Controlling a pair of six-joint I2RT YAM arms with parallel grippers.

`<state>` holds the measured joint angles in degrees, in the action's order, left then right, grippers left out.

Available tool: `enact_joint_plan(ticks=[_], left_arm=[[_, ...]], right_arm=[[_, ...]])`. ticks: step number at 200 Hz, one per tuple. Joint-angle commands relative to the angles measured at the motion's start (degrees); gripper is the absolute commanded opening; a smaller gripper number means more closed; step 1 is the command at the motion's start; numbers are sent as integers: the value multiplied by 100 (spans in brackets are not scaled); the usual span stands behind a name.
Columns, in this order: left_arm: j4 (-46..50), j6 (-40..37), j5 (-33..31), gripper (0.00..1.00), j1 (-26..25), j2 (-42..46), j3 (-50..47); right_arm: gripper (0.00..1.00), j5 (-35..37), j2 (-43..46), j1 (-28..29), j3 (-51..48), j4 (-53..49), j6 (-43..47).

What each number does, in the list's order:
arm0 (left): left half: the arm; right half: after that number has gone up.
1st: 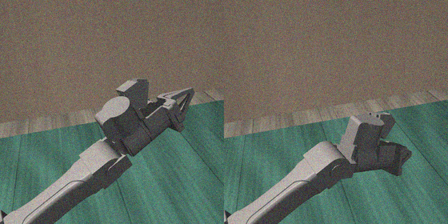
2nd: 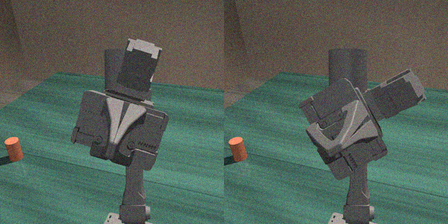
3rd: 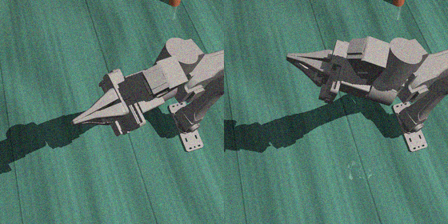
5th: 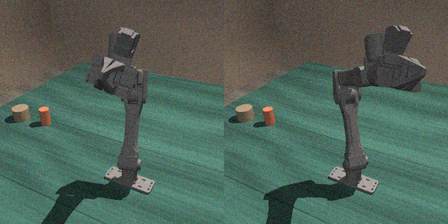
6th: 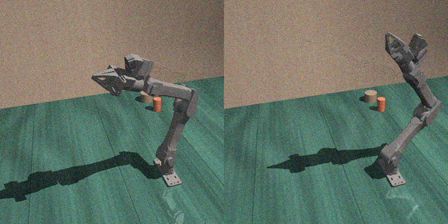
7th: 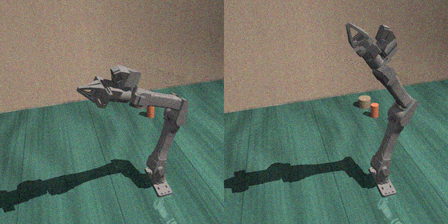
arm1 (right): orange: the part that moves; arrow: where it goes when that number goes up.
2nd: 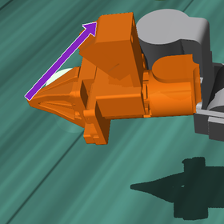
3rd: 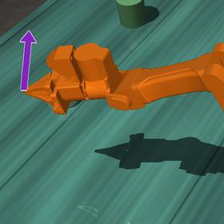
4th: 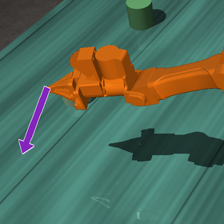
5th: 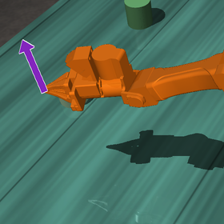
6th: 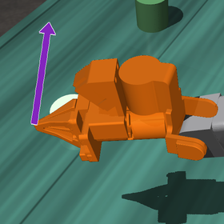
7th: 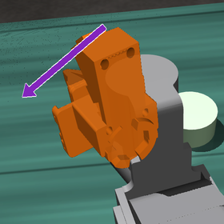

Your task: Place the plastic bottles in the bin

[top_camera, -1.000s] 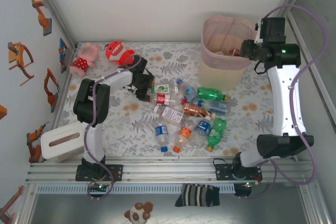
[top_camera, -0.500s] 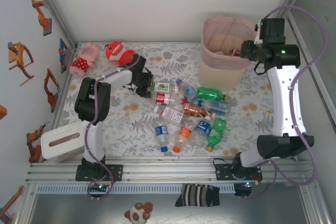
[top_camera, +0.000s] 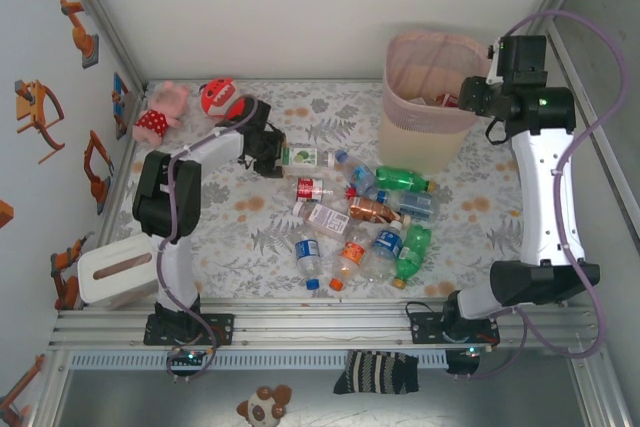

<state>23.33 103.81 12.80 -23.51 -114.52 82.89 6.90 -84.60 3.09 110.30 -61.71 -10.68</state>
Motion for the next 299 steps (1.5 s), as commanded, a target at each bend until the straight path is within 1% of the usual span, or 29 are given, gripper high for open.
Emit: enact_joint_plan(ticks=[1, 16, 33, 42, 58, 65, 87, 97, 116, 136, 148, 169, 191, 212, 260, 299], left_arm=[[-124, -263, -171, 62, 51, 585, -173], [-162, -538, -279, 62, 72, 814, -209], [-151, -1050, -465, 61, 80, 1068, -140], [-302, -1321, -568, 61, 76, 1225, -142], [-729, -2007, -700, 60, 77, 1513, -186], [-918, -2356, -718, 58, 80, 1629, -187], [-1261, -3319, -849, 55, 66, 2057, -201], [-1559, -3750, -848, 54, 66, 2287, -276], [-2412, -4577, -609, 54, 64, 2778, -612], [-3036, -5183, -274, 53, 57, 3191, -854], [-3159, -5461, -32, 52, 66, 3395, -892], [-3685, -5879, 570, 51, 73, 3701, -1095], [-4100, -6156, 1126, 50, 72, 3936, -1267], [-4353, -6241, 1480, 47, 72, 4108, -1379], [-4801, -6250, 2148, 44, 37, 4283, -1503], [-4917, -6349, 2441, 44, -78, 4401, -1522]], right_arm=[[54, -101, 249, 34, 16, 213, -78], [54, -275, 363, 33, -58, 334, -110], [54, -527, 555, 33, -231, 599, -160], [54, -693, 682, 36, -378, 798, -171], [54, -1193, 921, 50, -706, 1255, -108], [54, -1393, 1043, 66, -852, 1458, -65], [54, -1899, 1335, 177, -1235, 1965, 127], [54, -2131, 1445, 237, -1363, 2166, 207], [54, -2803, 1618, 306, -1647, 2592, 320], [54, -3610, 1778, 371, -2043, 3227, 304], [53, -4029, 1879, 448, -2281, 3642, 281], [54, -4782, 2054, 651, -2680, 4426, 307], [54, -5252, 2148, 953, -2961, 5063, 376], [55, -5255, 2116, 1297, -3006, 5248, 569], [58, -4596, 1790, 2216, -2838, 5292, 1287], [64, -4041, 1287, 2910, -2428, 5104, 2080]])
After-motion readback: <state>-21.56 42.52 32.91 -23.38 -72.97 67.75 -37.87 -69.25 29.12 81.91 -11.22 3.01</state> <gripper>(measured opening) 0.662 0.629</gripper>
